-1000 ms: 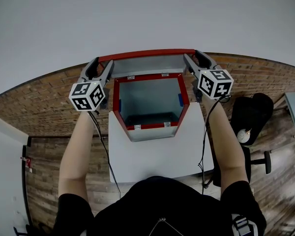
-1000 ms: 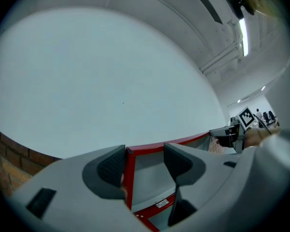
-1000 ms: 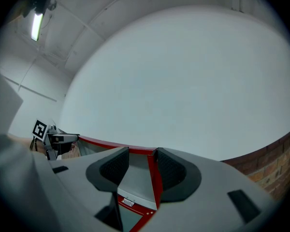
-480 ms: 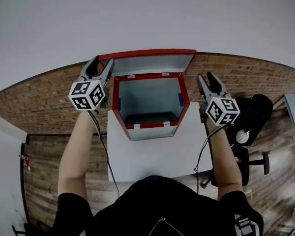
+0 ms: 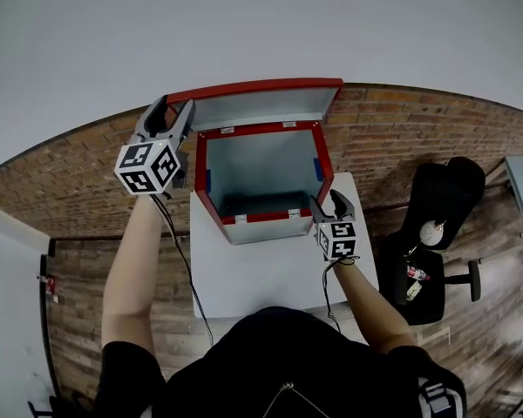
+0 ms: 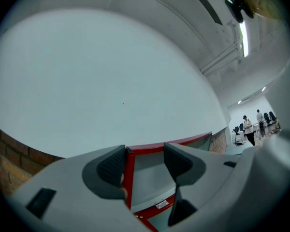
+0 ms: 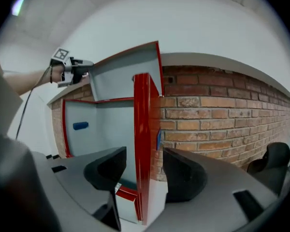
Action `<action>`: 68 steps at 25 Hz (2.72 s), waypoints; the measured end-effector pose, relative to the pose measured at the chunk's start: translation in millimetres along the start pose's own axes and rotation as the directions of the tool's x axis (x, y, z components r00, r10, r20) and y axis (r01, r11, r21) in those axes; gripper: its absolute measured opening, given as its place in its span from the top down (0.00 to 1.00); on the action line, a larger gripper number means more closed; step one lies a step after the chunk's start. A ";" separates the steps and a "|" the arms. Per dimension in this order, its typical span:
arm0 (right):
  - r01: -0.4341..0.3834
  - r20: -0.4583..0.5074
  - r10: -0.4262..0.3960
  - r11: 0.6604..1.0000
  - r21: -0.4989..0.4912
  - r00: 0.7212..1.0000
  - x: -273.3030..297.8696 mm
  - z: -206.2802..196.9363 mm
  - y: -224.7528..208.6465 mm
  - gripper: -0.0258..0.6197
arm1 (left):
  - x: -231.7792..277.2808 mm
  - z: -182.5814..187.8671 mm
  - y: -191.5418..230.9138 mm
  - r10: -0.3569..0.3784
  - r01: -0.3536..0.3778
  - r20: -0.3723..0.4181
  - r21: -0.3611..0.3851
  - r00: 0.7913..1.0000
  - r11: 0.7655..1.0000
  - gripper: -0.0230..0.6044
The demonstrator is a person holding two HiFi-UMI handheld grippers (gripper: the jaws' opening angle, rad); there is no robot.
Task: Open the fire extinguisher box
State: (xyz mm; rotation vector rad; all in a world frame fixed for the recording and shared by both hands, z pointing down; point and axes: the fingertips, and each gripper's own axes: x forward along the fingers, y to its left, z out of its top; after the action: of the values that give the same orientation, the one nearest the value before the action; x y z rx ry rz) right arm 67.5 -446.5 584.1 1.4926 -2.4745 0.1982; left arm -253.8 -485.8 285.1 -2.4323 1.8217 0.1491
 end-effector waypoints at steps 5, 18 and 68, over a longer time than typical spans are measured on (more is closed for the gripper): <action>0.091 -0.076 -0.092 0.996 -0.017 0.993 32.5 -21.5 -6.3 0.61 | 0.1 -1.1 -0.7 -0.002 0.002 -0.008 -0.002 1.000 1.000 0.49; 0.047 -0.119 -0.047 0.999 0.002 0.992 23.8 -24.4 -2.9 0.76 | -1.2 2.5 2.1 0.005 -0.005 -0.003 -0.001 1.000 1.000 0.49; 0.185 0.102 -0.192 0.980 0.069 0.976 -175.0 15.1 -44.2 0.76 | -245.8 -122.2 -74.1 0.106 -0.107 -0.076 -0.009 0.991 0.994 0.56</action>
State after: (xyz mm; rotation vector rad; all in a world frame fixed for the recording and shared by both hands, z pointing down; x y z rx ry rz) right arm 182.7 -322.0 520.8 1.7962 -2.4069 0.1610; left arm -249.2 -248.3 441.4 -2.3808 1.9894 0.0780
